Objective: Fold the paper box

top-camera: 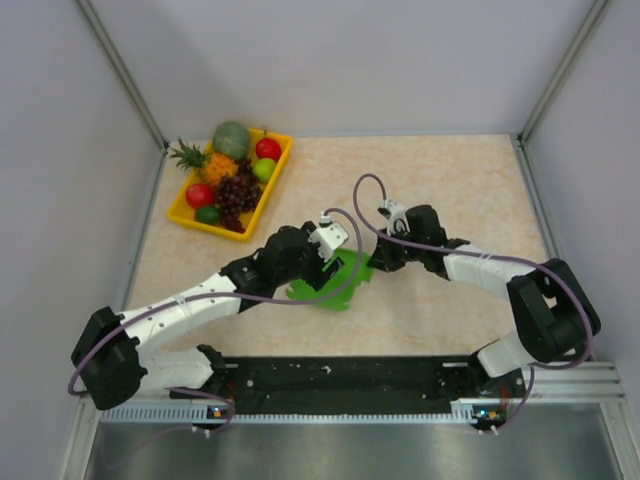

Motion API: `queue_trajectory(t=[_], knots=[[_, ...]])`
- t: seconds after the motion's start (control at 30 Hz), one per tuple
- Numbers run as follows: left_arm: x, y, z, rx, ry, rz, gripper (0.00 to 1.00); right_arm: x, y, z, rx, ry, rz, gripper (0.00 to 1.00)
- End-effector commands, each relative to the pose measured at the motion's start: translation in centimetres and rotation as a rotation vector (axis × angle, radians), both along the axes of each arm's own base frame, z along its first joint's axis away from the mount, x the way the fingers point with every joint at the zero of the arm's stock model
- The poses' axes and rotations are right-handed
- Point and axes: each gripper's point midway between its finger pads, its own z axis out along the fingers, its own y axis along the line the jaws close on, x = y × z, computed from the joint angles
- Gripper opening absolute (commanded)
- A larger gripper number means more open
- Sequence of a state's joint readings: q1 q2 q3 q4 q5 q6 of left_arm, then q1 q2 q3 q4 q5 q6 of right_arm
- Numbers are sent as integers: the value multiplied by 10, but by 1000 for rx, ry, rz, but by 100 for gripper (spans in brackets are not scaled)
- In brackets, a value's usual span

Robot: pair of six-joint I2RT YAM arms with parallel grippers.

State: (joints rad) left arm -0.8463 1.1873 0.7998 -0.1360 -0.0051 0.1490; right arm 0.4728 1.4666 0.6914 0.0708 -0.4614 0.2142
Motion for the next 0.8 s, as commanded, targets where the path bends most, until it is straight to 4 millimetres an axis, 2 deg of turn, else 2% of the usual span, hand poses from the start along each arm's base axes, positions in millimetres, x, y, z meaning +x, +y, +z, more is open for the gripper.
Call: queue_trajectory(t=[0.0,0.03,0.07,0.1,0.13,0.17,0.2,0.23,0.3,0.33,0.4,0.5,0.53,0.63,0.77], knots=[[32,-5,21,18,-181,31,75,16,10,27,8,-2,60,0],[32,-9,7,48,-108,31,75,12,6,20,-7,54,66,0],[32,-14,14,72,-74,17,72,7,9,23,21,89,109,0],[35,-17,13,90,-57,11,70,12,11,33,33,85,135,0],[42,-27,14,106,-43,1,67,2,9,27,44,167,169,0],[34,-29,3,146,21,-48,64,4,9,35,54,172,193,0],[31,-31,-11,194,83,-80,61,4,8,35,58,182,209,0],[33,-40,3,172,93,-109,60,0,6,37,95,221,223,0],[27,-42,-5,184,152,-191,61,-2,7,38,132,253,258,0],[30,-44,3,186,140,-206,62,-6,9,41,165,274,283,0],[32,-39,4,238,103,-247,70,-8,10,40,183,295,306,0],[39,-37,5,287,-8,-310,75,-10,9,37,183,306,312,0],[38,-35,-2,302,-14,-327,75,-11,9,37,186,311,314,0],[31,-38,-7,307,-25,-407,70,-11,8,34,183,315,311,0],[30,-34,-16,320,-3,-389,58,-12,6,32,164,300,306,0]])
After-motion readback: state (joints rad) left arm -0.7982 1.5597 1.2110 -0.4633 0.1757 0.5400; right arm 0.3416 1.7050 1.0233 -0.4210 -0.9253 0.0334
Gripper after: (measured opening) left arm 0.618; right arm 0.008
